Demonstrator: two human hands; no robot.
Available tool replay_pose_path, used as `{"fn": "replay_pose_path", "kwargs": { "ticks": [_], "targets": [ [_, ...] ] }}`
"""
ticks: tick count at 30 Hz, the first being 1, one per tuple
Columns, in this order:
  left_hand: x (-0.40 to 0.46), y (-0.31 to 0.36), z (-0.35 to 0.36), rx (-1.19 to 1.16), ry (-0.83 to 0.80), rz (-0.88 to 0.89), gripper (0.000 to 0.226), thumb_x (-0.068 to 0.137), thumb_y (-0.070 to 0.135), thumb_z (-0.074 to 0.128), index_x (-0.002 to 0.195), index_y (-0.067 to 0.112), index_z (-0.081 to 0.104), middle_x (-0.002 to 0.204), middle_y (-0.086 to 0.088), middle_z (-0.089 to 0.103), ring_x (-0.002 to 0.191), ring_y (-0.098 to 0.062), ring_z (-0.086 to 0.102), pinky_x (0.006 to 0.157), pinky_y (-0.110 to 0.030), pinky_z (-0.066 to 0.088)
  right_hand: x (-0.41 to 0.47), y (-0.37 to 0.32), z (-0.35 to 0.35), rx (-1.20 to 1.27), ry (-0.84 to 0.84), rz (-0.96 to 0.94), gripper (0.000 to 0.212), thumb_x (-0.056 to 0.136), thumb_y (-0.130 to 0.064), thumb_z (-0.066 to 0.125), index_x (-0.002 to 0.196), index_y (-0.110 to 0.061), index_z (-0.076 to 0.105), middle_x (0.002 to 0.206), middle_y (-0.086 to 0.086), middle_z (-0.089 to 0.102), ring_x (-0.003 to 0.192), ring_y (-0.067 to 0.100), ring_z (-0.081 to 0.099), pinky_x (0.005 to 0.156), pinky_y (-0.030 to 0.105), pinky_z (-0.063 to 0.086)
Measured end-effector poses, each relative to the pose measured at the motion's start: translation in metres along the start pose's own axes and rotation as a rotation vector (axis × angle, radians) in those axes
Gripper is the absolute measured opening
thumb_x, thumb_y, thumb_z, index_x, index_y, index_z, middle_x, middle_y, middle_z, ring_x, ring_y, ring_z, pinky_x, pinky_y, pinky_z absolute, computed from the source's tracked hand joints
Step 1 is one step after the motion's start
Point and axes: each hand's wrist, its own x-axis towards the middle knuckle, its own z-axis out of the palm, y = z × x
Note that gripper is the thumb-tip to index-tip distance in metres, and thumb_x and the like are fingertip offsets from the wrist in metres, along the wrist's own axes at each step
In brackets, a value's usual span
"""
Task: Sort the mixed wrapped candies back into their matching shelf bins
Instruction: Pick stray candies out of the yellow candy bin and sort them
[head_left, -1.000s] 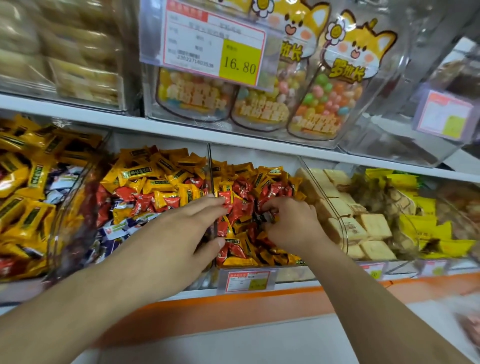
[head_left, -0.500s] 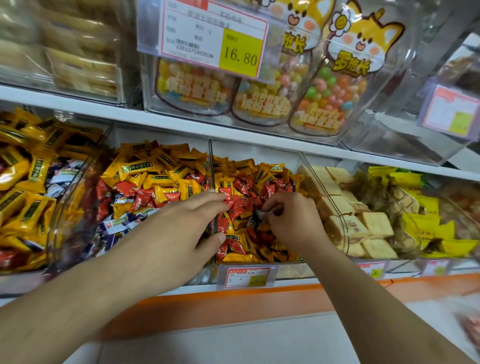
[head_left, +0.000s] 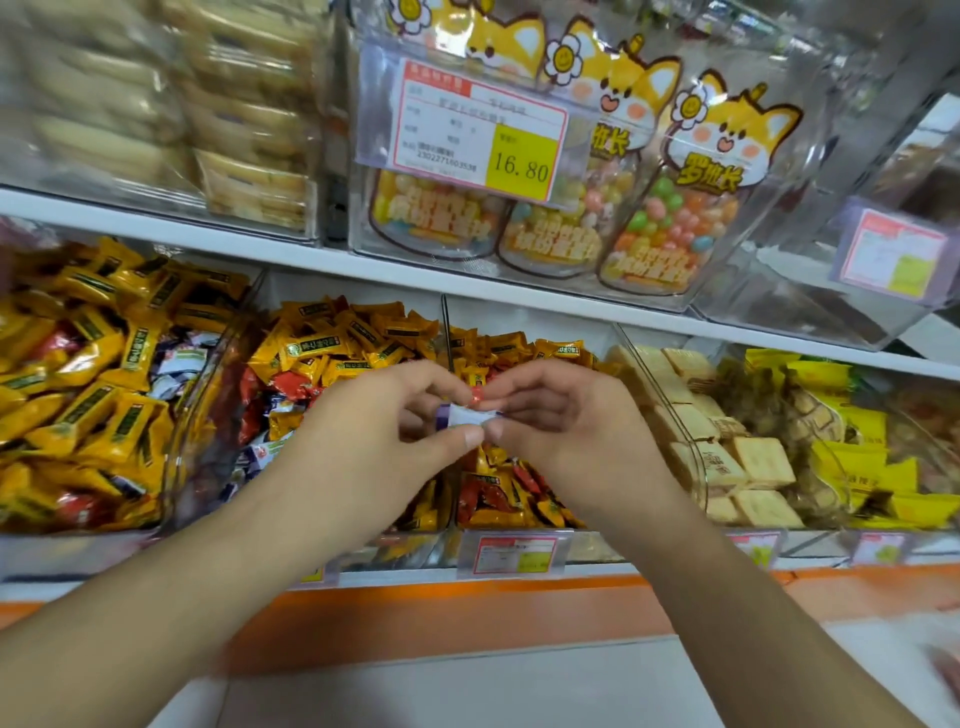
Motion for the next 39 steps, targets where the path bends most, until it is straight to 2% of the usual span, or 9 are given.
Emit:
{"fn": "replay_pose_path", "kwargs": {
  "ticks": [3,6,8,11,13,16,25,33,39],
  "targets": [
    [-0.004,-0.005,-0.014,0.107,0.082,-0.022,0.007,0.091,0.044,0.072,0.096,0.042,0.067,0.091,0.021,0.063,0.086,-0.001,0.064,0.073,-0.017,0.053,0.003,-0.001,-0.003,0.028,0.02,0.013,0.025,0.088,0.0,0.078,0.106,-0.017,0.074,0.101,-0.001,0.078,0.098,0.013,0.074,0.088,0.031,0.061],
    [-0.005,-0.014,-0.028,0.335,0.117,-0.032,0.015,0.095,0.038,0.068,0.108,0.042,0.061,0.107,0.02,0.063,0.074,-0.003,0.064,0.062,-0.016,0.048,0.01,0.021,-0.019,-0.204,0.147,0.027,0.026,0.093,-0.001,0.07,0.1,-0.025,0.074,0.097,-0.007,0.077,0.096,0.007,0.072,0.086,0.03,0.06],
    [-0.005,-0.02,-0.028,0.424,0.08,-0.01,0.032,0.096,0.036,0.065,0.127,0.039,0.057,0.132,0.016,0.057,0.095,-0.006,0.064,0.083,-0.024,0.053,0.013,0.04,-0.025,-0.399,0.15,0.043,0.027,0.096,-0.005,0.067,0.1,-0.031,0.073,0.097,-0.013,0.074,0.095,-0.002,0.068,0.082,0.02,0.057],
    [-0.009,-0.016,-0.017,0.422,-0.032,0.105,0.045,0.101,0.038,0.058,0.144,0.04,0.047,0.15,0.025,0.039,0.135,-0.003,0.045,0.113,-0.024,0.04,0.015,0.062,-0.023,-0.616,0.082,0.055,0.02,0.097,-0.014,0.068,0.107,-0.03,0.075,0.1,-0.019,0.071,0.093,-0.006,0.064,0.073,0.003,0.047],
    [-0.01,-0.012,-0.006,0.427,-0.115,0.167,0.05,0.103,0.042,0.052,0.151,0.043,0.038,0.158,0.03,0.026,0.142,0.0,0.037,0.118,-0.022,0.033,0.019,0.072,-0.021,-0.747,0.043,0.047,0.017,0.097,-0.02,0.069,0.108,-0.031,0.076,0.099,-0.016,0.072,0.089,0.0,0.065,0.073,0.008,0.05],
    [-0.01,-0.01,0.007,0.419,-0.191,0.165,0.057,0.105,0.046,0.047,0.157,0.043,0.027,0.163,0.031,0.012,0.144,0.001,0.033,0.119,-0.021,0.028,0.026,0.081,-0.021,-0.857,0.0,0.067,0.021,0.094,-0.018,0.069,0.106,-0.032,0.078,0.095,-0.013,0.074,0.084,0.009,0.067,0.074,0.032,0.061],
    [-0.003,-0.018,0.011,0.391,-0.167,0.192,0.046,0.104,0.046,0.049,0.149,0.046,0.038,0.153,0.036,0.021,0.119,0.006,0.049,0.105,-0.012,0.036,0.036,0.092,-0.021,-0.819,0.048,0.092,0.006,0.089,-0.032,0.076,0.087,-0.035,0.081,0.079,-0.017,0.07,0.071,0.005,0.065,0.066,0.036,0.062],
    [-0.002,-0.018,0.012,0.384,-0.162,0.201,0.046,0.103,0.044,0.051,0.147,0.042,0.041,0.15,0.034,0.025,0.136,0.003,0.039,0.113,-0.022,0.038,0.019,0.074,-0.034,-0.674,0.205,0.001,0.014,0.089,-0.022,0.078,0.081,-0.033,0.082,0.084,-0.022,0.072,0.083,-0.007,0.064,0.068,0.006,0.049],
    [-0.008,-0.013,0.01,0.379,-0.167,0.168,0.049,0.102,0.046,0.053,0.149,0.042,0.039,0.153,0.032,0.026,0.127,0.002,0.045,0.106,-0.012,0.031,0.01,0.052,-0.033,-0.539,0.321,0.032,0.011,0.089,-0.026,0.079,0.083,-0.034,0.082,0.077,-0.022,0.073,0.078,-0.007,0.066,0.063,0.009,0.051]
  ]
}}
